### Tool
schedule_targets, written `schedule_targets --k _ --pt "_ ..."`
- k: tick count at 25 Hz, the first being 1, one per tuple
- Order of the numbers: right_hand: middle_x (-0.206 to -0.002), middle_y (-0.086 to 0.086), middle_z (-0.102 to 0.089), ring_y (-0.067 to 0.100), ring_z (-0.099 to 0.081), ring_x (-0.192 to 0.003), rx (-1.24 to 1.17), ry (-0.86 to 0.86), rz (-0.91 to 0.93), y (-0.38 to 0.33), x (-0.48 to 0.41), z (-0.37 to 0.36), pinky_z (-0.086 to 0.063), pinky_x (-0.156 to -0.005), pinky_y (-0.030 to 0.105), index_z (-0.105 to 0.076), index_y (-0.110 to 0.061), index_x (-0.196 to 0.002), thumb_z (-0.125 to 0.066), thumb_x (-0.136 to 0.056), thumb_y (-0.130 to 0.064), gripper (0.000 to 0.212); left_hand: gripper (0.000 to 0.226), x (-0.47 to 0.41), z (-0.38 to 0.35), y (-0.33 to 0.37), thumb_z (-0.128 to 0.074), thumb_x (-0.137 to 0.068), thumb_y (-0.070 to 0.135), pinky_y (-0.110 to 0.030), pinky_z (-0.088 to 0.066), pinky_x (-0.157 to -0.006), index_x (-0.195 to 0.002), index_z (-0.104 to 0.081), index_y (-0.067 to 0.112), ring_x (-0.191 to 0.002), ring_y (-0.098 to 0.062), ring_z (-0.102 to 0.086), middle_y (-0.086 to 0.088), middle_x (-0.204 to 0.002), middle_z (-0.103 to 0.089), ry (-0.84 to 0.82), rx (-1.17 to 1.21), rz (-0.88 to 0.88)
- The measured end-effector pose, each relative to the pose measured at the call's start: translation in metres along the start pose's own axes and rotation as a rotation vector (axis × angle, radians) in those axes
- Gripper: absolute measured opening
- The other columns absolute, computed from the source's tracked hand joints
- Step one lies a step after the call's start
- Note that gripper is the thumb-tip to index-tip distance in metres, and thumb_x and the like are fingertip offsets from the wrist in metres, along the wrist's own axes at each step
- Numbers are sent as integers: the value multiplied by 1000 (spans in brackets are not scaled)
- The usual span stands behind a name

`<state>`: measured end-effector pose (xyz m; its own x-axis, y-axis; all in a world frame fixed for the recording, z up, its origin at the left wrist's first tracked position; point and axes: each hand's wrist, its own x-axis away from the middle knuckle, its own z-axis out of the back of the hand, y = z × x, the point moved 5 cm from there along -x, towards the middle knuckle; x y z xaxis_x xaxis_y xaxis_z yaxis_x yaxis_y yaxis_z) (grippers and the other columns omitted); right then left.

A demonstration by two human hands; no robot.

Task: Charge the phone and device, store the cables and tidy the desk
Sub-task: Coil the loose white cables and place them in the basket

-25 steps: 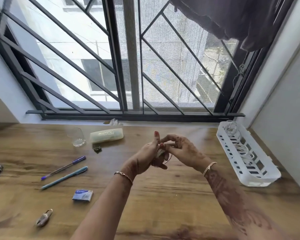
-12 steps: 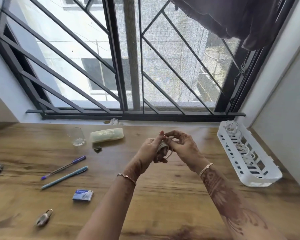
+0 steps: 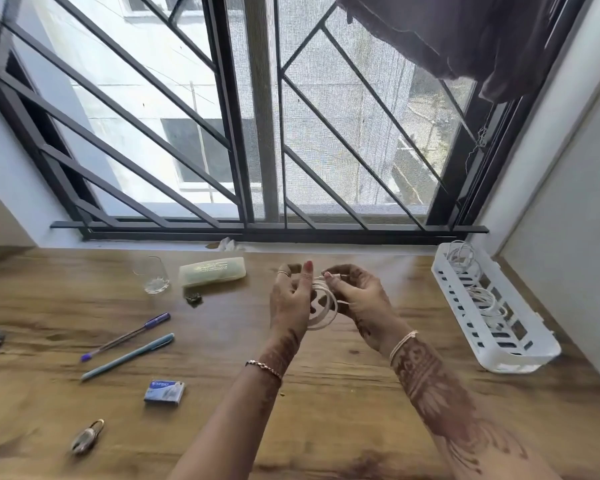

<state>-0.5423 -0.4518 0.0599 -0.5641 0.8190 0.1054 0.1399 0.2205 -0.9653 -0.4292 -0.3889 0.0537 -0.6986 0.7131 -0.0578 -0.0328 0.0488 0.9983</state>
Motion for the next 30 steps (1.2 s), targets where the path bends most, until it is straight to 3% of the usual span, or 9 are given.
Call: schedule_targets --k 3,6,9,13,16,19,24,26,30 --pt "-89 9 -66 17 -64 -69 -218 11 -91 5 -1 2 -57 -66 30 -62 -8 -101 -63 -88 -8 13 25 5 -3 5 -52 -93 37 -29 -51 -61 -94 -57 13 -63 -6 -61 0 -77 -66 -95 -83 -118" --pt "-97 8 -62 19 -65 -82 -321 -79 -62 1 -1 4 -56 -77 32 -54 -6 -116 -71 -79 -7 40 11 7 -7 5 -51 -96 28 -36 -53 -74 -100 -55 19 -75 -6 -62 7 -84 -65 -168 -231 -230" --pt "-111 7 -52 17 -64 -87 11 -56 20 -6 2 8 -55 -81 30 -52 -11 -122 -77 -68 8 63 22 4 -8 4 -50 -97 19 -37 -53 -87 -117 -58 18 -92 -15 -64 -1 -97 -67 -228 -262 -300" --pt "-118 8 -49 9 -61 -76 207 18 82 -14 5 12 -56 -71 27 -53 -14 -119 -70 -72 13 57 41 2 -8 5 -49 -97 15 -25 -50 -89 -137 -48 27 -102 -6 -59 7 -113 -63 -288 -345 -395" --pt "-116 8 -52 13 -62 -76 317 29 161 -14 7 9 -52 -62 24 -54 -18 -116 -67 -74 8 51 38 2 -8 1 -49 -97 17 -24 -51 -64 -131 -52 35 -67 -1 -50 18 -75 -57 -261 -223 -245" --pt "-111 2 -55 22 -66 -80 502 55 278 -11 7 6 -53 -58 27 -53 -23 -112 -69 -72 -1 48 38 -2 -7 -11 -50 -93 12 -25 -44 -50 -115 -64 39 -52 -8 -40 15 -54 -46 -174 -24 -59" --pt "-108 -11 -53 7 -59 -85 769 32 493 -13 7 -1 -51 -67 17 -57 -26 -111 -63 -68 0 51 32 -4 -11 -22 -51 -88 13 -25 -40 -50 -109 -69 29 -46 -10 -41 11 -48 -48 -97 46 123" --pt "-117 -8 -47 7 -59 -82 861 27 487 -11 6 -1 -52 -74 17 -59 -30 -120 -59 -68 -1 59 33 -5 -11 -25 -52 -82 23 -30 -43 -58 -109 -71 27 -50 -13 -46 10 -50 -54 -91 -22 155" --pt "-122 0 -44 13 -61 -79 994 112 414 -4 3 0 -52 -85 21 -56 -25 -131 -62 -73 -10 61 28 -4 -15 -26 -52 -91 17 -34 -49 -63 -110 -70 29 -60 -12 -55 10 -72 -68 -183 -73 152"
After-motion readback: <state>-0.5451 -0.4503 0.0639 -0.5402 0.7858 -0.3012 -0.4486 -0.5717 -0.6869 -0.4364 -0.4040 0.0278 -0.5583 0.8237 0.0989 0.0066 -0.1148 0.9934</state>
